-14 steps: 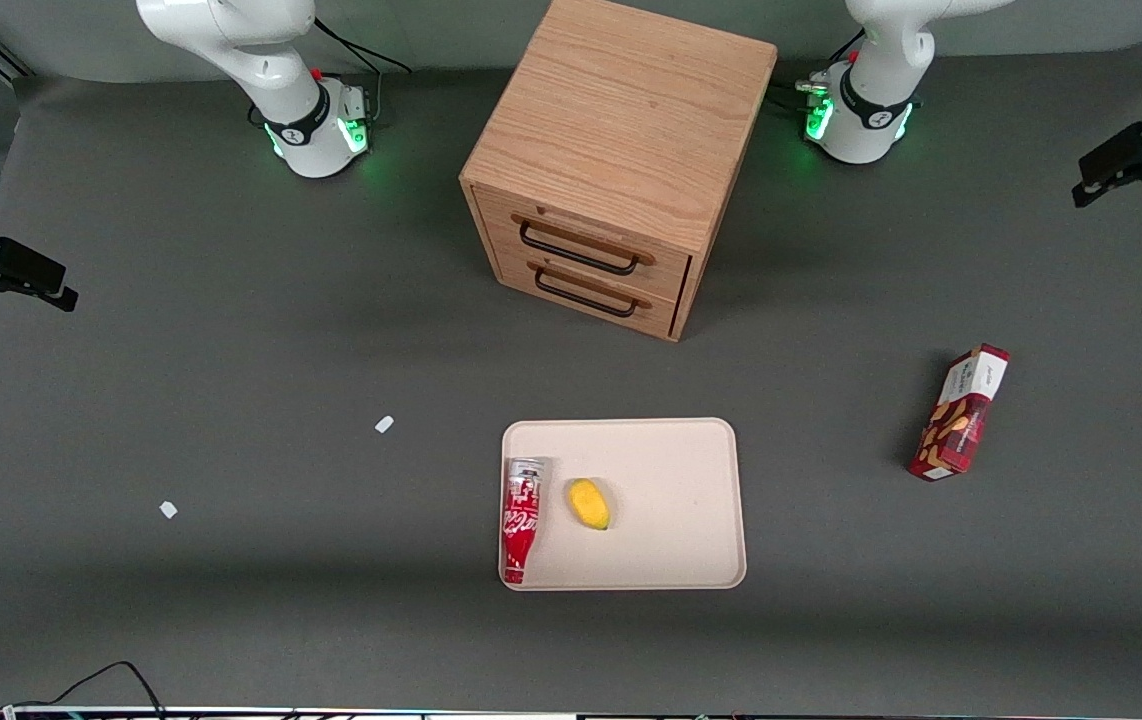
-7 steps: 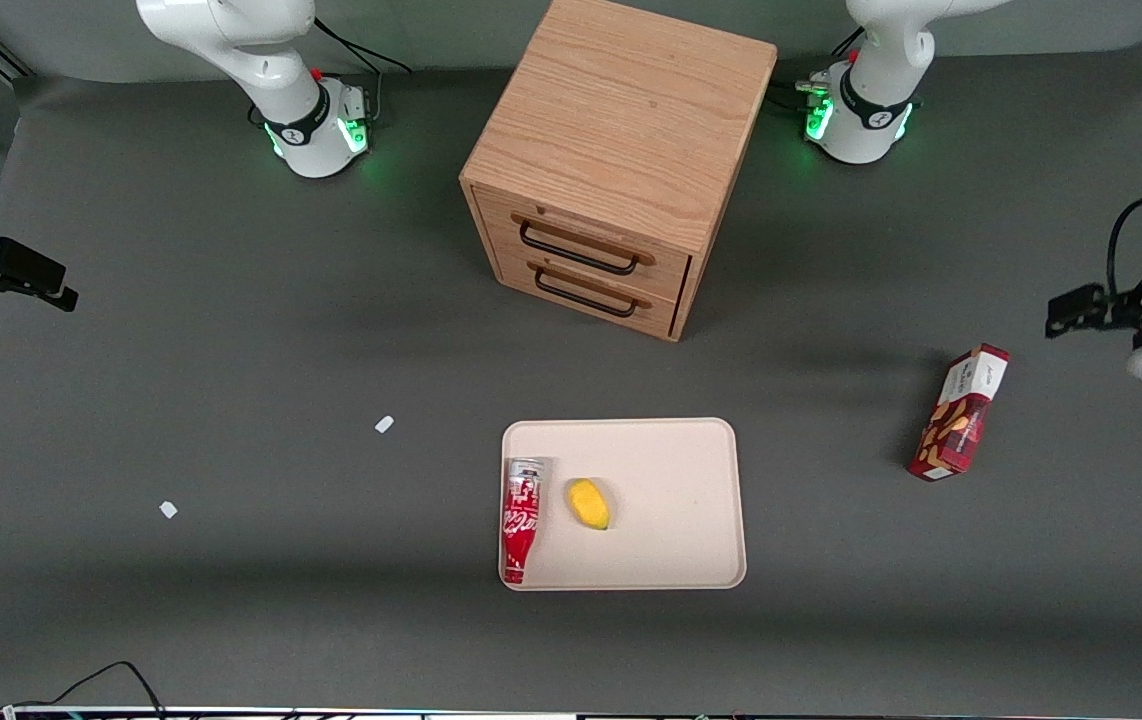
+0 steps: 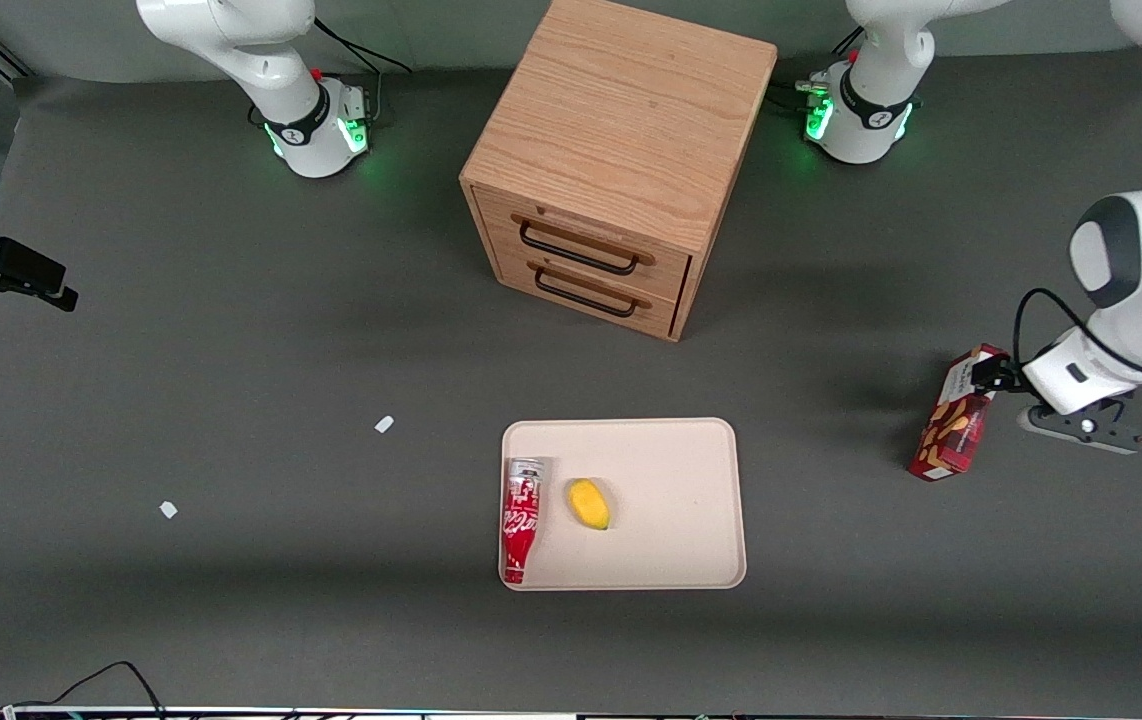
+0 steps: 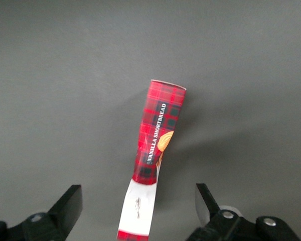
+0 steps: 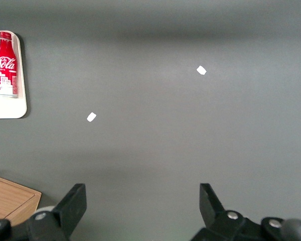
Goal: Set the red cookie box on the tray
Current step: 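Lower the open left gripper over the red plaid cookie box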
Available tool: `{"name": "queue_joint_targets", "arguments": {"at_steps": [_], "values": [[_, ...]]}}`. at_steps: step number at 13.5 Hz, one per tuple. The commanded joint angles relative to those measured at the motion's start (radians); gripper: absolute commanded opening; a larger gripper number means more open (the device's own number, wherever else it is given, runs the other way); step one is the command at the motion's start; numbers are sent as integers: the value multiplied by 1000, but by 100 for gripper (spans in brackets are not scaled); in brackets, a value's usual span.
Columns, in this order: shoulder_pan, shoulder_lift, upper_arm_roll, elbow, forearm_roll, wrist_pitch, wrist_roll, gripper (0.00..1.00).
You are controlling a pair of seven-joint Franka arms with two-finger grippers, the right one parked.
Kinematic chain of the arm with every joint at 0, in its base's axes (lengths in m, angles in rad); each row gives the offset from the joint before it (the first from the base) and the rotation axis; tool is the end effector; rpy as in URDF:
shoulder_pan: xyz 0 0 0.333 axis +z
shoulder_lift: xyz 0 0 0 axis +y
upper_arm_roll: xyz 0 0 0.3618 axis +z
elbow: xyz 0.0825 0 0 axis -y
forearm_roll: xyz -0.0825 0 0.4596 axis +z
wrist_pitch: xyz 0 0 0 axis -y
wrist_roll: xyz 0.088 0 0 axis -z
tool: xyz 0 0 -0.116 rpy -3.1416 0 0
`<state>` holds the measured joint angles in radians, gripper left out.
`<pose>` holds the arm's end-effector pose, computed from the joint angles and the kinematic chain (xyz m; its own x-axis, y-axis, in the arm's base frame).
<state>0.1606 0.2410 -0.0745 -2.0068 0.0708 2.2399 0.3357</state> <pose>0.6607 0.0609 0.3248 0.9577 -0.2872 -0.0196 -0.2877 -0.9572 -0.0328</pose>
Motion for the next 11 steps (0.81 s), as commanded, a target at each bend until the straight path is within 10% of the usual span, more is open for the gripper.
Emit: {"name": "queue_joint_targets", "arguments": {"at_steps": [1,9,11], "values": [[-3,30,-1,-53,15,87,45,100],[-27,149,36,-82,15,239,97,98],[-36,164,48,-82,14,247,112,64]]}}
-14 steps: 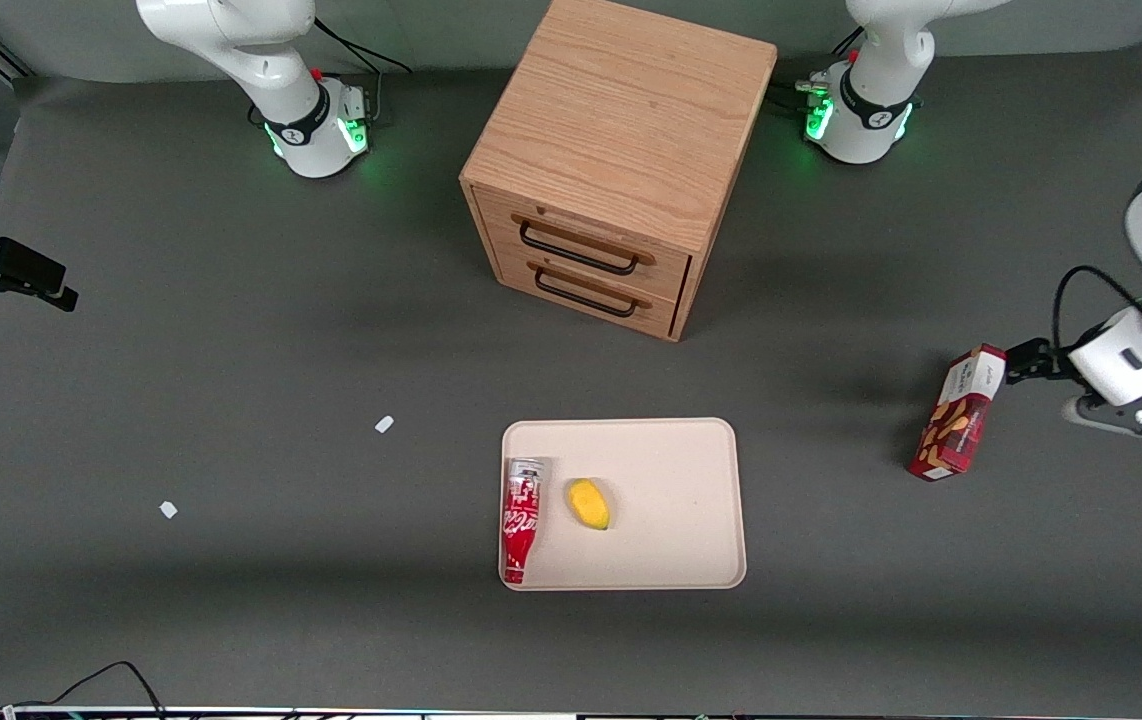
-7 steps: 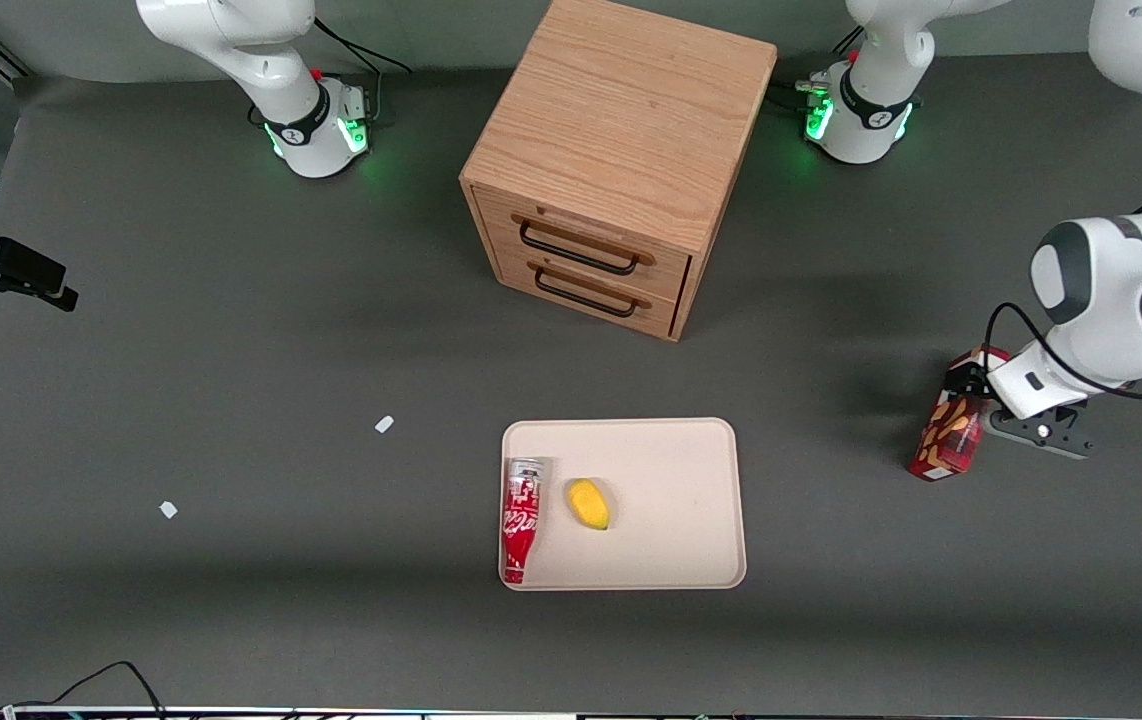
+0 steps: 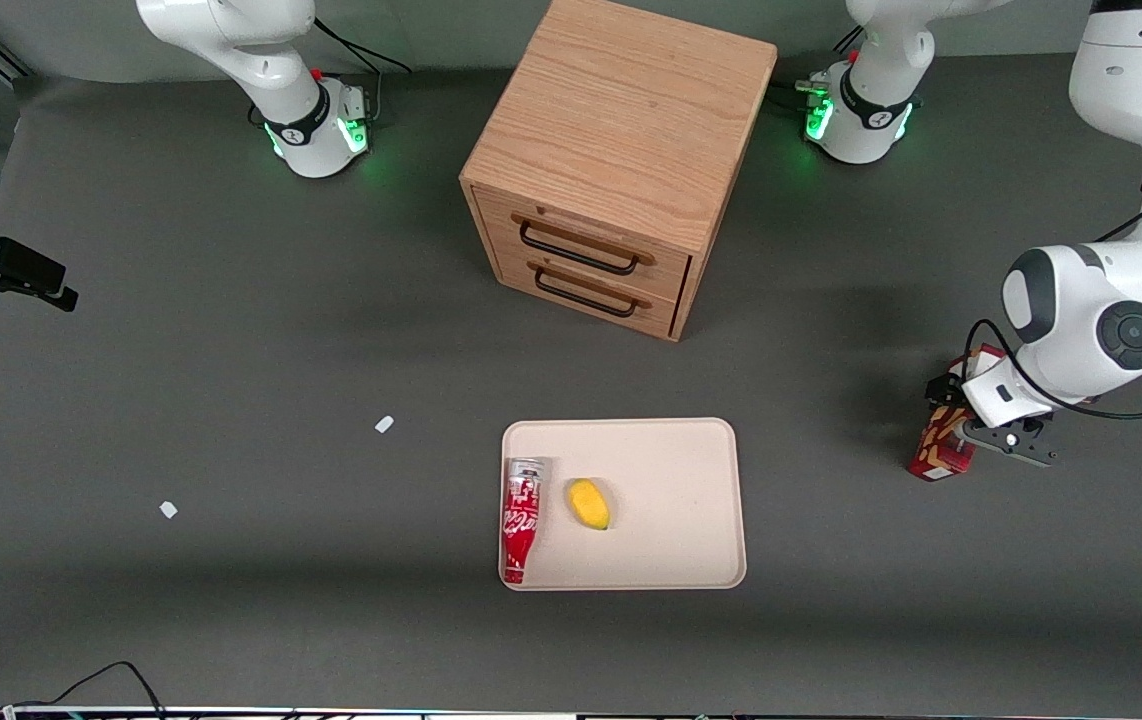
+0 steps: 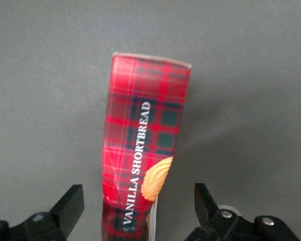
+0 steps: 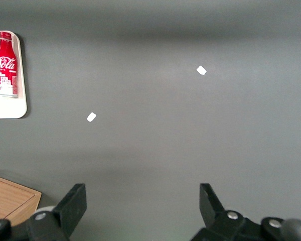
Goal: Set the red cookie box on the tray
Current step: 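Close the left gripper on the cookie box's end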
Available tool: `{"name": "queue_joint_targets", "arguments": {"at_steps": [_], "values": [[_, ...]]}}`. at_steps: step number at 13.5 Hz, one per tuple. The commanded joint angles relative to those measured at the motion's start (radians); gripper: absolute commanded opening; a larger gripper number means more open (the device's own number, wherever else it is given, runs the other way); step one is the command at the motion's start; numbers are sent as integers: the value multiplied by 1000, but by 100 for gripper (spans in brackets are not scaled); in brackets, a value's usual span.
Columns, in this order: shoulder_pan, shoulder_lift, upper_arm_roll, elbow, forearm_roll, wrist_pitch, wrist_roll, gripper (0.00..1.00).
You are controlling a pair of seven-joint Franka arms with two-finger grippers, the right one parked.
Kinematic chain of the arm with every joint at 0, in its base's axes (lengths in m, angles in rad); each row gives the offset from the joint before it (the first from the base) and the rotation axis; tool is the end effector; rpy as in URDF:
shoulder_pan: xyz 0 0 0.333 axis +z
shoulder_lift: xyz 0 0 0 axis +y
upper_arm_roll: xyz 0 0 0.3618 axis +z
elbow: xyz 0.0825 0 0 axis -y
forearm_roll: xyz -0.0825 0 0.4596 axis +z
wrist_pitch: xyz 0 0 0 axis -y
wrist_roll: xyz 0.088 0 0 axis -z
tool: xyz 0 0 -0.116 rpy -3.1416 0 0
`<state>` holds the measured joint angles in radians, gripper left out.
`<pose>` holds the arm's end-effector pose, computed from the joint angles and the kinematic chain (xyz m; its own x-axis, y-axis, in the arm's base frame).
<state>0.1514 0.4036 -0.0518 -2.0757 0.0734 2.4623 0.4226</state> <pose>0.6485 0.0652 0.2045 0.9297 -0.3674 -0.0254 -0.3678 -0.9298 -0.0158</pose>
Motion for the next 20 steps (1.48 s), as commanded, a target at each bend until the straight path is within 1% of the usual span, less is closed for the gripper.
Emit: {"name": "queue_joint_targets", "arguments": {"at_steps": [1,2,3,4,10,11,13,16,18,20], "values": [[-30,7,27,-12,5,29,27,37],[-32,12,32,-12,-1,29,27,19],[-33,12,33,-12,-1,27,27,4],[-36,12,35,-11,-3,26,28,0],[-46,1,38,19,-3,3,21,0],[-46,-6,38,34,-3,-22,19,0],[-47,-16,38,127,-7,-144,19,0],[-64,-34,36,303,-53,-378,7,0],[-78,-40,30,408,-60,-507,-65,0],[-119,-36,26,532,-63,-636,-166,0]]}}
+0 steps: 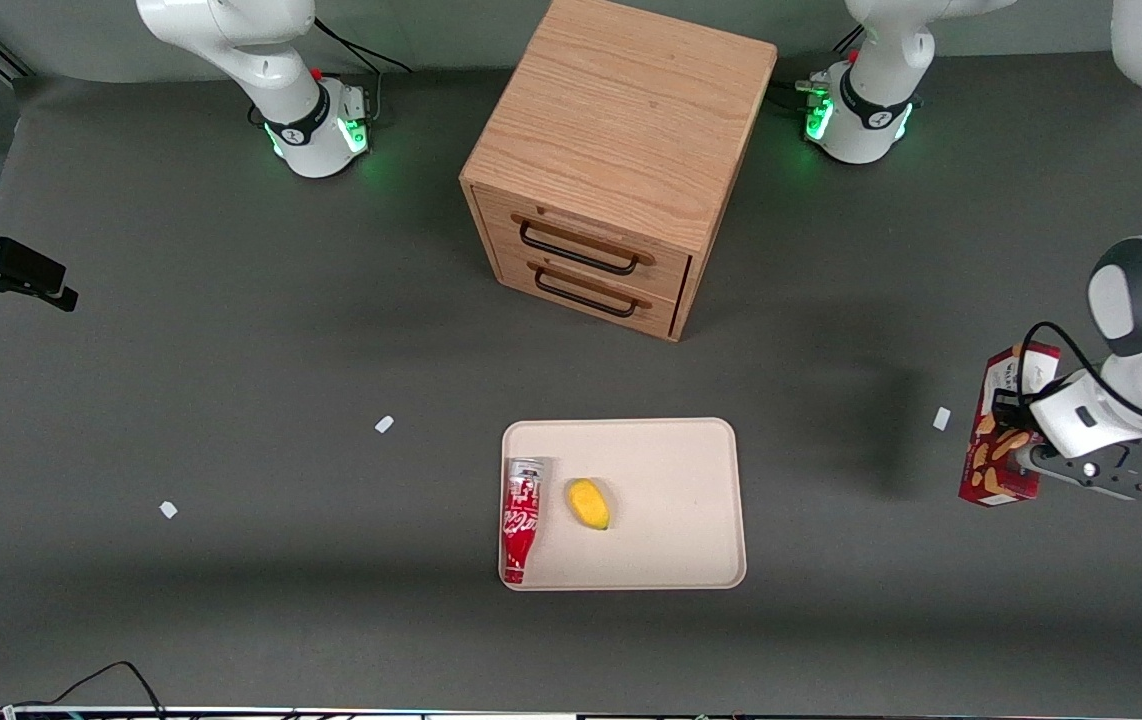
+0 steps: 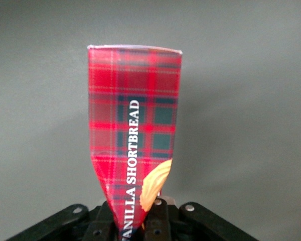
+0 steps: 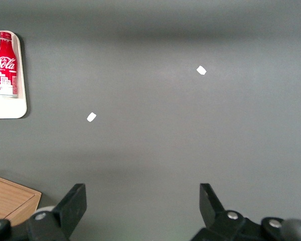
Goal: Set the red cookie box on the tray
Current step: 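Lift the cookie box upright and carry it toward the tray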
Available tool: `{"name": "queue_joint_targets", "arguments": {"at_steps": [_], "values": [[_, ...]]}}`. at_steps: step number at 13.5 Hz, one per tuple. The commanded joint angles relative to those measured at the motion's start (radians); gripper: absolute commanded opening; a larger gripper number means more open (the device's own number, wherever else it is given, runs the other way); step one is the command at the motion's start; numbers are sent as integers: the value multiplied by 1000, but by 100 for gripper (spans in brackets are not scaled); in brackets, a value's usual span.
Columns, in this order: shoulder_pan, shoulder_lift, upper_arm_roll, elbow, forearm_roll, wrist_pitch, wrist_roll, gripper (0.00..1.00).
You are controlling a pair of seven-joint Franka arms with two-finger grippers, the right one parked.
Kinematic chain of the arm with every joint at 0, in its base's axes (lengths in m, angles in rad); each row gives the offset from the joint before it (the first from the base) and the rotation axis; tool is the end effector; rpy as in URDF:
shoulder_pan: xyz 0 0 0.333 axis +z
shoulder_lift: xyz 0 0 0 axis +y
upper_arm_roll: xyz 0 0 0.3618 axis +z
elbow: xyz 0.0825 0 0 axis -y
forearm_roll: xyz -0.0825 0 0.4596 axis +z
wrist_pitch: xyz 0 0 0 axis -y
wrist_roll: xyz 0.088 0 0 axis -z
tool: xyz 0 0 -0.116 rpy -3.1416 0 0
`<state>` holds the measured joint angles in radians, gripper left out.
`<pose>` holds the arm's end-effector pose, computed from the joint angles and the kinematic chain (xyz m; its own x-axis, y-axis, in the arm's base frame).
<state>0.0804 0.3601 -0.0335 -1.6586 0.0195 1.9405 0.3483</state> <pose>0.7324 0.0382 0.3955 0.9502 -0.3025 -0.0752 -0.3018 -0.9531 0.0212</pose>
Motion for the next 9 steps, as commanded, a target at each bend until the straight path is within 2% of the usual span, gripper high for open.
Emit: {"name": "queue_joint_targets", "arguments": {"at_steps": [1,5,9], "values": [[-71,17,4,182,-10,-174,-162,0],[-125,117,-118,414,-16,-345,-460,0],[-206,291,-160,595,-18,-327,-670,0]]}}
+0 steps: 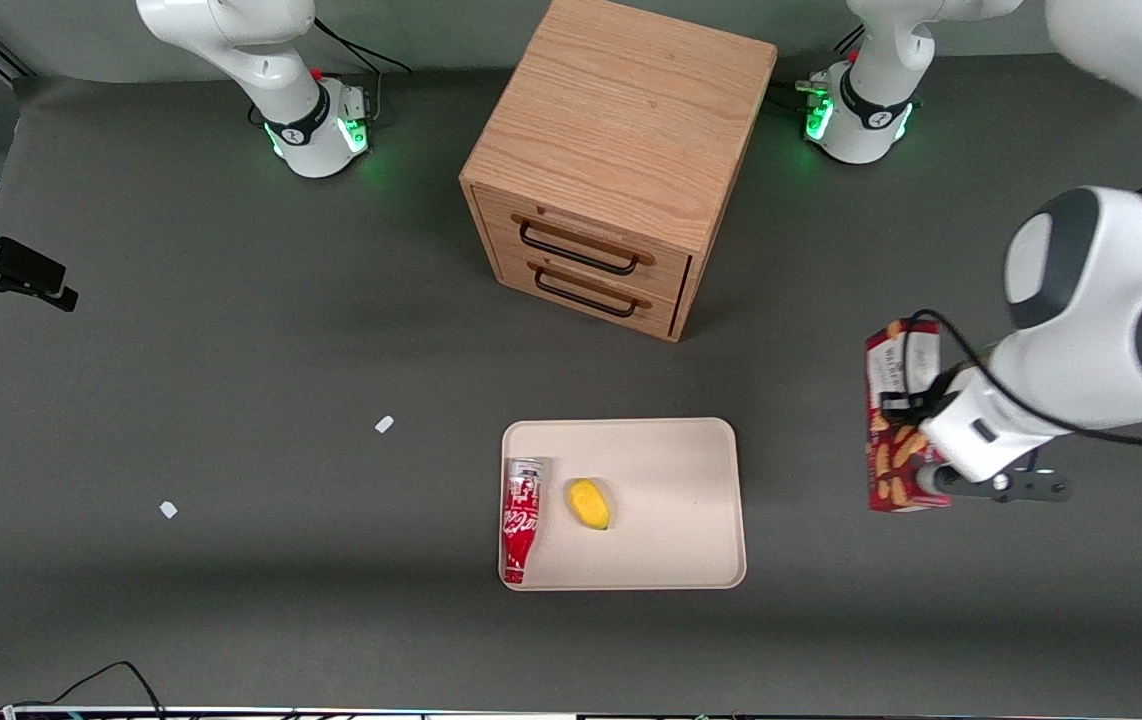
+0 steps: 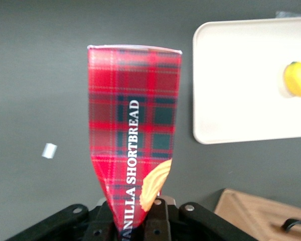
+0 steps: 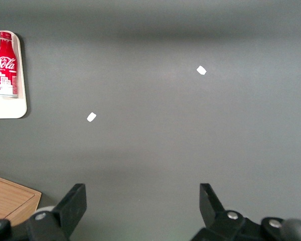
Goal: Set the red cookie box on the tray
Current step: 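Lift the cookie box upright and carry it toward the tray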
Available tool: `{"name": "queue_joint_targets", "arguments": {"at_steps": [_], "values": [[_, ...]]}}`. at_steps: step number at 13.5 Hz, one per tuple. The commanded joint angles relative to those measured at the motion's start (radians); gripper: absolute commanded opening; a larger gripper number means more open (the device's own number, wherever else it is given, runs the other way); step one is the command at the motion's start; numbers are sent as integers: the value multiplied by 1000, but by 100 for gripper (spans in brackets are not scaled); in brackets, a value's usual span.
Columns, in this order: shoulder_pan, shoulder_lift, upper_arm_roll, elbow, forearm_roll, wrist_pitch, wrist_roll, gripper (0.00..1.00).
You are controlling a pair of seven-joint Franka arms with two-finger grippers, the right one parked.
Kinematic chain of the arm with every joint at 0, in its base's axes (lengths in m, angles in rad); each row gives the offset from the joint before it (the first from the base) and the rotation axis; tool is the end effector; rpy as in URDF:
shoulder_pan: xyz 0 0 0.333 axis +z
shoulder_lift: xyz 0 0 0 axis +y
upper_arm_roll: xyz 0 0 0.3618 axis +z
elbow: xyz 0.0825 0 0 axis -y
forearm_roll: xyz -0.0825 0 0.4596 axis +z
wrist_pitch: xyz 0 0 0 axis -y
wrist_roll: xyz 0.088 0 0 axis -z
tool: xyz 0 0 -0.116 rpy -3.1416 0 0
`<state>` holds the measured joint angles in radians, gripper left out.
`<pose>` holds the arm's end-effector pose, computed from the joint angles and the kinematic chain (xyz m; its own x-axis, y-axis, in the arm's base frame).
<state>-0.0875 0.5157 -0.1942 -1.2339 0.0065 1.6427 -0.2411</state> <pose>0.7690 -0.1861 0.4874 0.9929 -0.0249 -0.1165 -0.0176 -0.9979 0.0628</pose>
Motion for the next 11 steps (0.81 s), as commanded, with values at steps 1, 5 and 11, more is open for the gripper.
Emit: {"name": "queue_joint_targets", "arguments": {"at_steps": [1,5,11], "values": [[-64,192,1,224,-5,-27,-104,0],[-145,319,4,234,7,179,-172,0],[-192,429,12,232,33,304,-199,0]]}}
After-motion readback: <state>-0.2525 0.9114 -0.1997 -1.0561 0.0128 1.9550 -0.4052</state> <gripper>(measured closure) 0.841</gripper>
